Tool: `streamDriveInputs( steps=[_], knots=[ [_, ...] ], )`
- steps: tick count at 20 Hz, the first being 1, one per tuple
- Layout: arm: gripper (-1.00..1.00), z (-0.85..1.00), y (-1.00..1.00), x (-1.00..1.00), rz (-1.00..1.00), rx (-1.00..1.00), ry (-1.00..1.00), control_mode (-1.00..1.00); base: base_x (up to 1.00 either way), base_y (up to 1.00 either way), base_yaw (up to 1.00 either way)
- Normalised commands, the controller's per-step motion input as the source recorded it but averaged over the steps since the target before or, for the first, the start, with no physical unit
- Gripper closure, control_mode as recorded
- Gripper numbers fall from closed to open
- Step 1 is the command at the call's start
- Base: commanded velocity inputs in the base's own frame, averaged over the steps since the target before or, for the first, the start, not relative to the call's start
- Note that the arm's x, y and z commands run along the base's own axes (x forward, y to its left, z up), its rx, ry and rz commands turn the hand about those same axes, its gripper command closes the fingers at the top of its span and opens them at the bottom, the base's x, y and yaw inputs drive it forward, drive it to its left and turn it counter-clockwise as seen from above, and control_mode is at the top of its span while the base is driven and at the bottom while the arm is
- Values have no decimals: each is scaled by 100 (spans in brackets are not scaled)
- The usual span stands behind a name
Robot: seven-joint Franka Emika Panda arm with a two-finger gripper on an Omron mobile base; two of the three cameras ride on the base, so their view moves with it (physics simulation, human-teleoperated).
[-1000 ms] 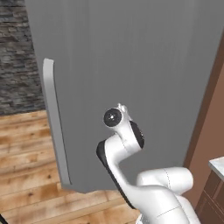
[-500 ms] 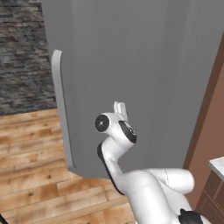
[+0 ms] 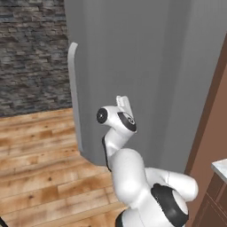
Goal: Place the fish on the counter behind the older fish on the same shelf of the fridge to maintain FIFO order. Close the fridge door when finished.
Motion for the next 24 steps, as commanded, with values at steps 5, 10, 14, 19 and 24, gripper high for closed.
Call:
streamDriveInputs(
  steps=[5, 10, 14, 19, 24],
  knots=[
    [-100, -5, -21, 36, -22, 0, -10, -100, 0, 0, 0],
    [-100, -9, -29, 30, -22, 0, -8, -100, 0, 0, 0],
    [-100, -15, -41, 19, -20, 0, -7, -100, 0, 0, 0],
    [-100, -20, -56, 3, -15, 0, -7, -100, 0, 0, 0],
    [-100, -21, -59, 1, -14, 0, -6, -100, 0, 0, 0]
  ],
)
